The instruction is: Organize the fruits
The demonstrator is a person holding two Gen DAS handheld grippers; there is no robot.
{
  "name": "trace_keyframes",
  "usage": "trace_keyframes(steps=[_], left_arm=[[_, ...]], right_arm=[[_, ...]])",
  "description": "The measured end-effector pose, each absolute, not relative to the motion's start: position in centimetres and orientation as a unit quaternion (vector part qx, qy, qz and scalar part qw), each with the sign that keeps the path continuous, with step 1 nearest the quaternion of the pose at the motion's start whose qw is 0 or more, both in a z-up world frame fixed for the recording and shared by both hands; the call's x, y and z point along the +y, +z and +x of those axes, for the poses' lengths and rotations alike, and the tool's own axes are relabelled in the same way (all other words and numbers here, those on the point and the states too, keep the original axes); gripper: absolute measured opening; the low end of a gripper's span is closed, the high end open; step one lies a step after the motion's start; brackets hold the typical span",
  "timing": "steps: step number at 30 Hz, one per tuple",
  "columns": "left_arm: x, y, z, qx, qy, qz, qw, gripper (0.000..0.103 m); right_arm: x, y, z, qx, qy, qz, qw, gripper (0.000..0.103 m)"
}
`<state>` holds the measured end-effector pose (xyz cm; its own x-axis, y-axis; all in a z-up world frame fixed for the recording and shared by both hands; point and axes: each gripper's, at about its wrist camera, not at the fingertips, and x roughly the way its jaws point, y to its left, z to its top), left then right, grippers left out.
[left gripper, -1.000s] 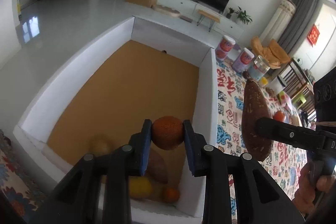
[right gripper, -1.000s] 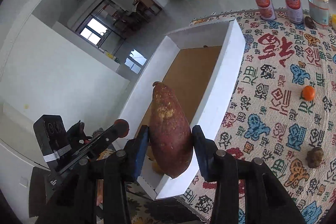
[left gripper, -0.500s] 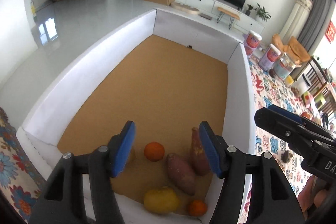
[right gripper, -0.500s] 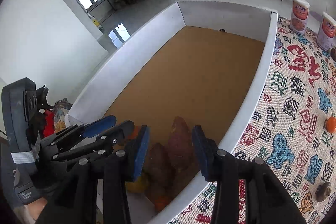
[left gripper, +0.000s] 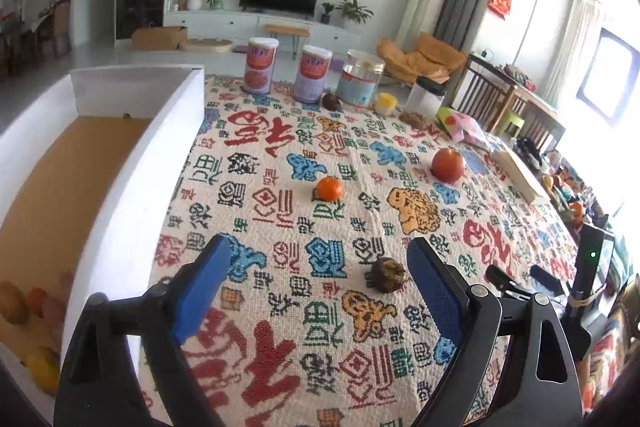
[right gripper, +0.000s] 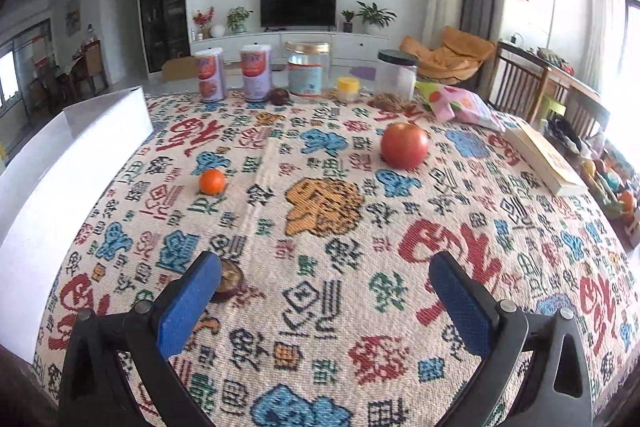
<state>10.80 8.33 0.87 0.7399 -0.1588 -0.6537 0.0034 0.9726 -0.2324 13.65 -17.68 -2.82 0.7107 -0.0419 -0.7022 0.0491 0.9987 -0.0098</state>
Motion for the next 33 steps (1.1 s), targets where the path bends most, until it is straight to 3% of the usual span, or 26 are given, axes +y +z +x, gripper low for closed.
trace_keyframes(steps=[8,18,21,33], left_arm=[[3.8,-5.8,16.3,0.384,-0.014,-0.052,0.922,0.091],[4.4,-9.4,18.1,0.432,-0.023,-0.065,0.899,0.091],[4.3,-9.5,18.4,0.431,-0.029,-0.064,0.900,0.095],[2.6,-10.0,18.7,0.446,-0.002,-0.009,0.895,0.095]], right_arm=[[-30.2,-6.7,10.7,0.400,-0.121,0.164,0.894,0.103],[-29.8,-7.9,11.7,0.423,-0.157,0.128,0.883,0.103],[-29.2,-8.2,12.1,0.433,-0.164,0.105,0.880,0.103],[-28.6,-8.5,12.3,0.445,-0.171,0.081,0.875,0.103]])
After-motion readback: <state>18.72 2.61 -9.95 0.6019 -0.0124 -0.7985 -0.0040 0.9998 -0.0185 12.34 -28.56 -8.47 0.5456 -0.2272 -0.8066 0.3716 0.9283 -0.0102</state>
